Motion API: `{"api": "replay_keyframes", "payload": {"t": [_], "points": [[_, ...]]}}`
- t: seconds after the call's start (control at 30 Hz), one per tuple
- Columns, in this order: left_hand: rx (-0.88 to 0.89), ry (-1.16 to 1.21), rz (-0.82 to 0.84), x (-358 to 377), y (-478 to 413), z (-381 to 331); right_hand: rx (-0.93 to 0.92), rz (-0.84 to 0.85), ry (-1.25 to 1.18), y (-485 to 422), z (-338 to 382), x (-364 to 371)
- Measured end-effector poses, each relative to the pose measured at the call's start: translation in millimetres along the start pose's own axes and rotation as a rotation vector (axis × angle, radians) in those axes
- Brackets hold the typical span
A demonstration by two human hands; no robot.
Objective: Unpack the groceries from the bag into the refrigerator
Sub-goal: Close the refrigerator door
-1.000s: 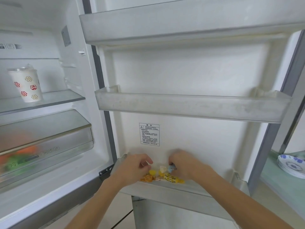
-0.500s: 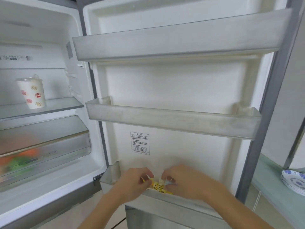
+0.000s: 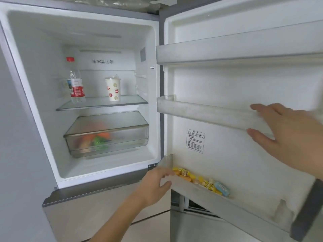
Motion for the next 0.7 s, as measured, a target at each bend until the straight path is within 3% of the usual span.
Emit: {"api": "replay_keyframes", "payload": {"t": [0.07, 0.4, 0.57, 0.7], "points": [[-0.011, -0.013, -0.017, -10.2, 17.6, 7.9, 0.040, 0.115, 0.065, 0.2, 3.9, 11.7], [-0.006, 0.144, -0.062, -19.9, 116.7, 1.6, 0.083, 0.238, 0.125, 4.5, 61.8, -23.9], [0.039, 0.251, -0.017, -1.7, 154.7, -32.0, -0.120, 0.274, 0.056, 19.7, 114.8, -49.5], [0.029, 0.294, -0.015, -9.2, 177.2, -44.5, -0.492, 0.121, 0.064, 54.2, 167.6, -91.2]]}}
Point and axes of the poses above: each hand's wrist, its own y-axis away from the middle knuckle, its own x-axis out of the palm, z = x × y, the point moved 10 cm from there along -y, towards the middle knuckle, and after that the axes turned 8 degrees about -x, right-handed, at the moved point
